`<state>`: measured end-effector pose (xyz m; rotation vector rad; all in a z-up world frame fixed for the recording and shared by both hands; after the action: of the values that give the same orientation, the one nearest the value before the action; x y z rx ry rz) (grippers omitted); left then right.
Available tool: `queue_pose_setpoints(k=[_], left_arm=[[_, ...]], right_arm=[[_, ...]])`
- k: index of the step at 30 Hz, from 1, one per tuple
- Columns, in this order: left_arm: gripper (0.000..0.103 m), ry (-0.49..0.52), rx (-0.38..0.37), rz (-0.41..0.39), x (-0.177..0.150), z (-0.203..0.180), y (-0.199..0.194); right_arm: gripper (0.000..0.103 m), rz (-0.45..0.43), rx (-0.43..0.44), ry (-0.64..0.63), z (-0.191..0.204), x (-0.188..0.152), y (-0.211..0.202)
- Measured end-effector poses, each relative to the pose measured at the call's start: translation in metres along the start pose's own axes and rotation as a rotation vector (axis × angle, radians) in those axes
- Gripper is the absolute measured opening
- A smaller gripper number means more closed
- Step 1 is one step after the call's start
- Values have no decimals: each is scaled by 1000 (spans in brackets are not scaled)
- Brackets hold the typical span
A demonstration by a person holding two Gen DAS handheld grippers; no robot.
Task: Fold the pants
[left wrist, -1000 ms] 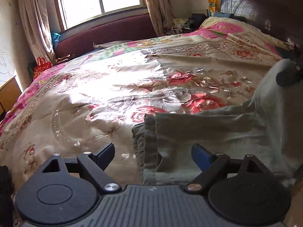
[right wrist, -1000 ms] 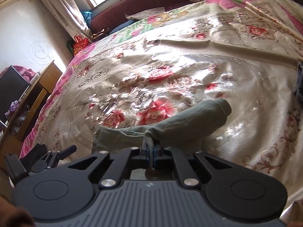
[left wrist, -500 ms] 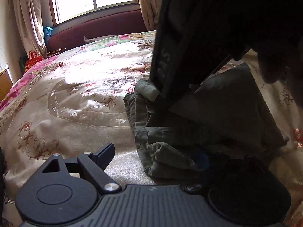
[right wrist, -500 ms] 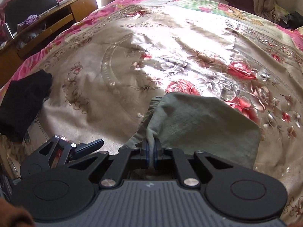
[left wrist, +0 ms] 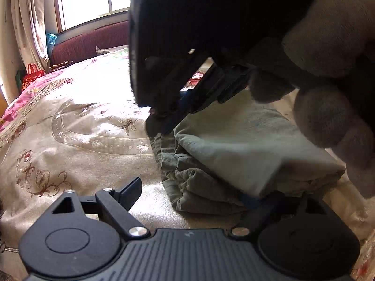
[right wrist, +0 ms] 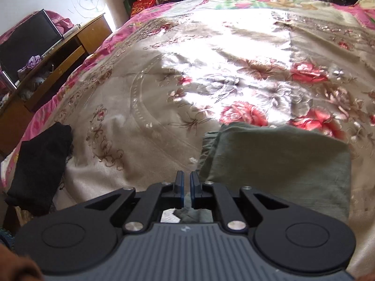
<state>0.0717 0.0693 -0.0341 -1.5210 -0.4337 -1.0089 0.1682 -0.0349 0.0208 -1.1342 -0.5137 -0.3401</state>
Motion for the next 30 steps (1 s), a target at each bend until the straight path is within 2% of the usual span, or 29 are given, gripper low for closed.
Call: queue_pose_setpoints(k=[2, 4, 6, 7, 10, 12, 15, 18, 20, 23, 25, 28, 30], left_arm=[[101, 6, 7, 0, -4, -1, -6], [101, 6, 5, -19, -6, -1, -14], [101, -7, -23, -54, -5, -1, -25], [101, -11, -34, -69, -3, -2, -29], [101, -2, -23, -92, 1, -9, -39], [101, -13, -22, -89, 0, -12, -47], [101, -59, -74, -76, -1, -14, -57], [103, -54, -121, -77, 3, -26, -60], [103, -31, -123, -63, 7, -34, -53], [103, -7, -95, -26, 11, -42, -40], [103, -14, -66, 1, 15, -42, -31], [103, -53, -67, 24, 17, -37, -27], [103, -70, -75, 22, 17, -36, -27]], right_arm=[[11, 32, 80, 58, 1, -1, 4], [11, -1, 82, 48, -2, 2, -10], [15, -36, 33, 11, -11, 6, -30], [20, -36, 14, 4, -16, 7, -36], [26, -10, -54, -17, -25, 2, -41], [28, 12, -53, -36, -21, -3, -34], [36, 59, -54, -98, -6, -8, -13], [38, 67, -183, -247, 4, -6, 11], [35, 72, -238, -287, 0, -3, 22], [34, 77, -249, -230, -15, 3, 25], [28, 89, -232, -171, -27, 9, 25], [30, 104, -189, -100, -35, 14, 17], [31, 117, -172, -98, -33, 17, 16]])
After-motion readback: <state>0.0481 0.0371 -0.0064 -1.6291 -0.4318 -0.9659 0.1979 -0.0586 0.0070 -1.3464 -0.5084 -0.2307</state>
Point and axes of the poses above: each gripper's, at about its wrist camera, not at the fingertips, and y roughly the way its jaws point, z to its left, x to its top, the point moved 2 cm from there along y, roughly the way its jaws point, and after that the axes turned 2 degrees about -z, right-handed, at the moved point
